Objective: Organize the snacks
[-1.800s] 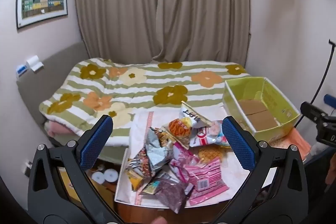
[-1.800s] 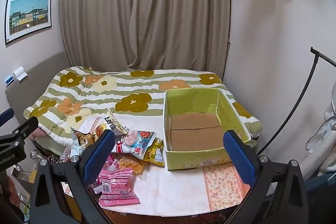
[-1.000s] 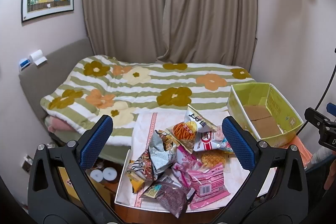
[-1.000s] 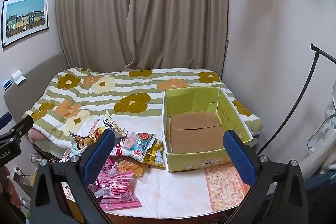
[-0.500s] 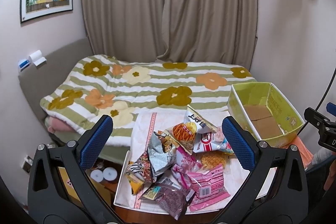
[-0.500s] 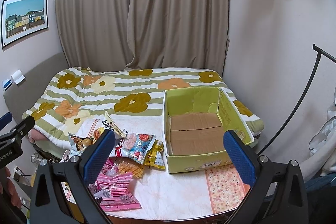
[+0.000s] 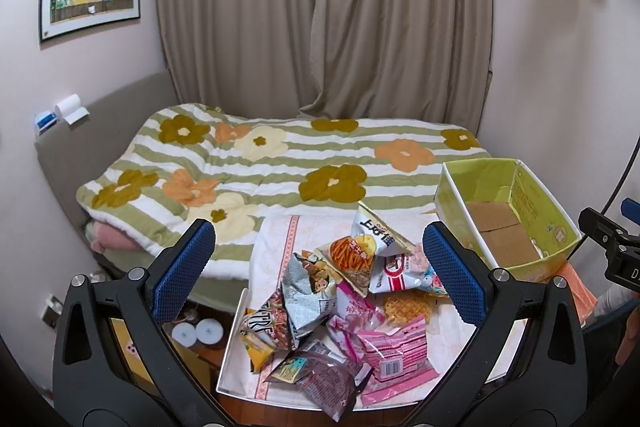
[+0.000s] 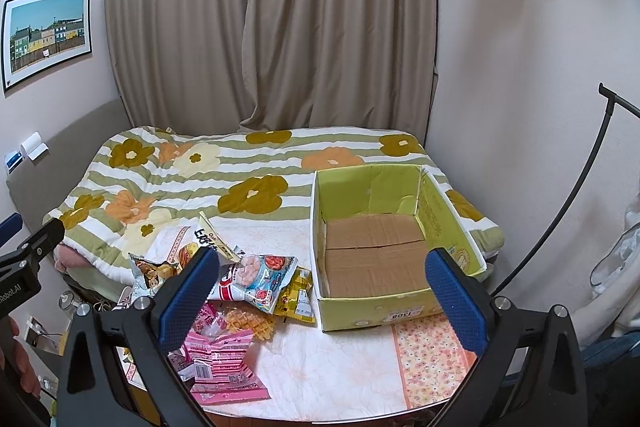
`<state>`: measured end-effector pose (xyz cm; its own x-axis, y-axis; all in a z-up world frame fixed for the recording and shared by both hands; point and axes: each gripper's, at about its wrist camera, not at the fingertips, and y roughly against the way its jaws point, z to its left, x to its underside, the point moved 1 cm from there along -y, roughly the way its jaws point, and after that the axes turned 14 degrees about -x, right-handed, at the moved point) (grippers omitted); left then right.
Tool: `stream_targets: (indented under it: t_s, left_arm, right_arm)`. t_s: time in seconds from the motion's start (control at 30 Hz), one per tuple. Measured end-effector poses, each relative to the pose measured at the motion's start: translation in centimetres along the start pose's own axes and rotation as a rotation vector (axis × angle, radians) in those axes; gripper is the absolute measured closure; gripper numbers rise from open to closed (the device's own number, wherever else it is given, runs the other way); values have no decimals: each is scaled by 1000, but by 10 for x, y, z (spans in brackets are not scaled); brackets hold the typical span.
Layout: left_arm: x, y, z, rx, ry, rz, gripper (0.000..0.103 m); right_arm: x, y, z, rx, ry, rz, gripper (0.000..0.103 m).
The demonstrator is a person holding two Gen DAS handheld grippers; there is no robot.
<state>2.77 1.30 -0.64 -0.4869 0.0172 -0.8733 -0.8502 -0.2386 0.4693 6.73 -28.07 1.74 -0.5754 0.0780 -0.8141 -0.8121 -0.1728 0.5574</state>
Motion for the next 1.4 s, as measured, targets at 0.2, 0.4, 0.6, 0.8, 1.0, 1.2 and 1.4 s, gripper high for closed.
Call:
stream_targets:
  t_s: [0.2, 0.4, 0.6, 0.8, 1.0, 1.2, 1.4]
  left_arm:
    - [0, 0, 1, 0, 0, 0, 0]
    - [0, 0, 1, 1, 0, 1, 0]
    - [-1, 0, 1, 0, 0, 1, 0]
    - [-2, -1, 1, -3, 0, 1, 0]
    - [-1, -1, 1, -4, -1, -6, 0]
    - [1, 4, -4, -1, -5, -14, 0]
    - [0, 1, -5, -7, 0, 17, 0]
  right_arm:
    - [-1, 0, 0, -1, -1, 1, 0]
    - [0, 0, -1, -1, -2, 3, 0]
    - [-1, 0, -1, 0, -4, 3, 0]
    - [-3, -2, 0, 1, -5, 1, 0]
    - [-3, -1, -1, -1, -5, 1, 0]
    - [-4, -1, -1, -2, -9, 5, 0]
    - [-3, -1, 0, -14, -9, 24, 0]
